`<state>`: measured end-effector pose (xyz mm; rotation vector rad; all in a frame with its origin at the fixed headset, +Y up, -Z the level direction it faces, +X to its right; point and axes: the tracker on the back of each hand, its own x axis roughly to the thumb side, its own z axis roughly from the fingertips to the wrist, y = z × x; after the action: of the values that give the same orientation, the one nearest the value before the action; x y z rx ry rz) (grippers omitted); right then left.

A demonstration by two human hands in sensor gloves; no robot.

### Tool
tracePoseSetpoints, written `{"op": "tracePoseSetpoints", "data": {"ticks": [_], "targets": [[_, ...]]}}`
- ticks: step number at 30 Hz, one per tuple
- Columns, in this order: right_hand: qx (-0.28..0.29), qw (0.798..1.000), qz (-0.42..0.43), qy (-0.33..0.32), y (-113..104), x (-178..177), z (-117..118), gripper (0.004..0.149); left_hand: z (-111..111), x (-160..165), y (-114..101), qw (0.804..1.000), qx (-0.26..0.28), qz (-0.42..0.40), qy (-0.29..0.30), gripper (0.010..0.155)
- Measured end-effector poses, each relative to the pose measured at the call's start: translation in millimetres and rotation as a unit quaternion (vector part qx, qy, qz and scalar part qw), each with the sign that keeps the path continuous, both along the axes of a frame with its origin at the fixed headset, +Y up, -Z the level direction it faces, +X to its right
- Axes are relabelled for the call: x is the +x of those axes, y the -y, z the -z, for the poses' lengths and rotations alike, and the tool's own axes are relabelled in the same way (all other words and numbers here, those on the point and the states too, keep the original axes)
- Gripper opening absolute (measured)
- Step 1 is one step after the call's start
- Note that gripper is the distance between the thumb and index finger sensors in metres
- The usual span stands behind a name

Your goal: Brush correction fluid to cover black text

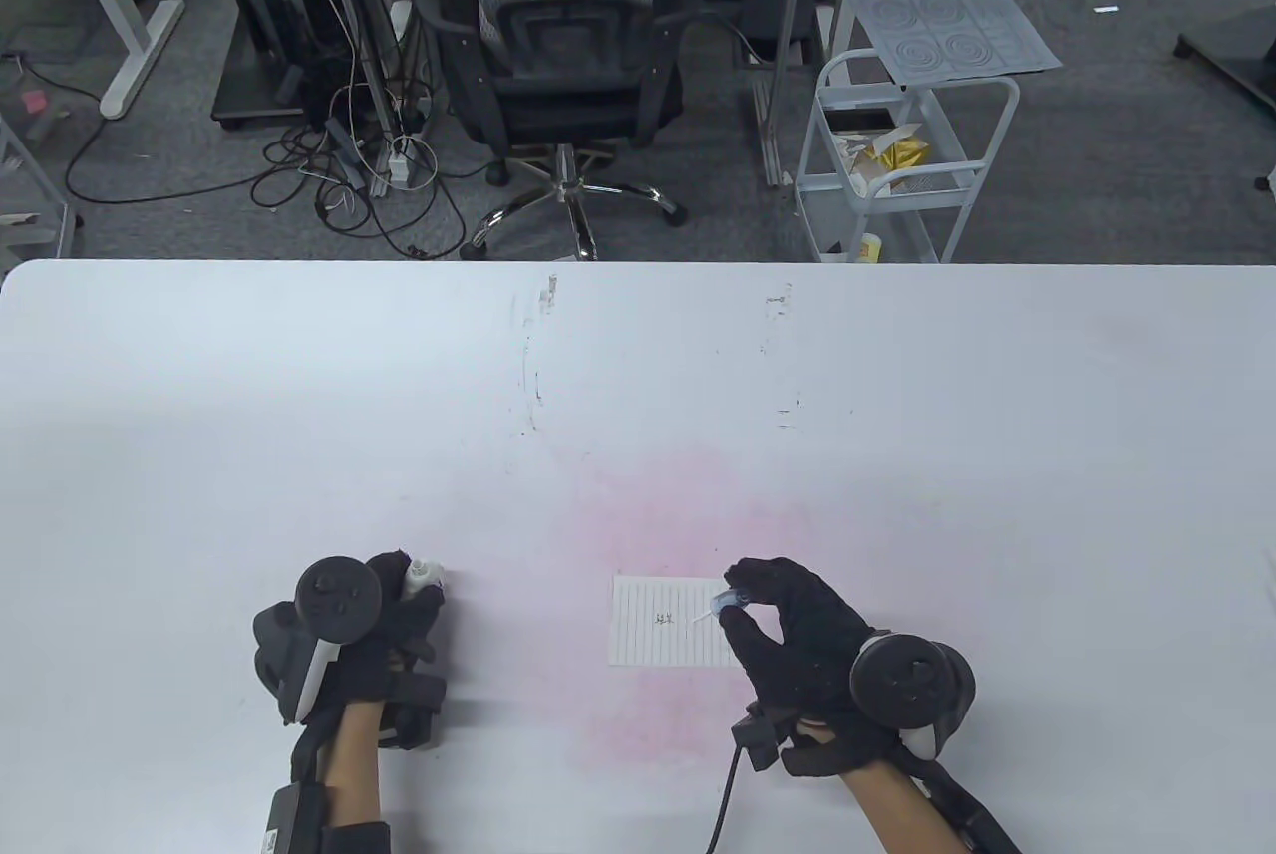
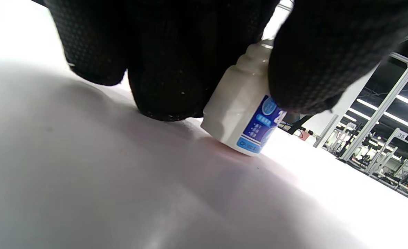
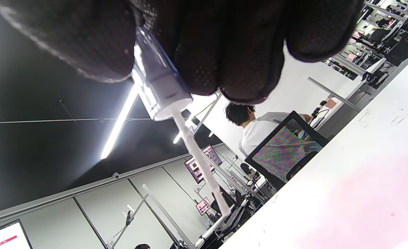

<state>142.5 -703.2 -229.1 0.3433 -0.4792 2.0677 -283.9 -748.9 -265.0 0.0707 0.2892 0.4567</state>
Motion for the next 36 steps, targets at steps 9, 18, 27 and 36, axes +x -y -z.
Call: {"op": "tracePoseSetpoints", "data": {"ticks": [9, 18, 27, 36], "targets": [[-0.002, 1.000, -0.001, 0.000, 1, -1, 0, 0.050, -1, 1, 0, 1.000, -0.011, 0.019, -0.005, 0.059], [-0.004, 1.000, 0.002, 0.000, 1, -1, 1, 0.050, -7, 4, -12, 0.999, 0.021, 0.028, 0.006, 0.076], [-0.009, 1.000, 0.003, 0.003, 2, 0, 3, 0.050, -25, 39, -58, 0.981, 0.174, 0.080, 0.042, 0.083], [-0.010, 1.000, -0.001, 0.003, 3, -1, 4, 0.050, -46, 119, -76, 0.942, 0.231, 0.174, 0.171, 0.080]]}}
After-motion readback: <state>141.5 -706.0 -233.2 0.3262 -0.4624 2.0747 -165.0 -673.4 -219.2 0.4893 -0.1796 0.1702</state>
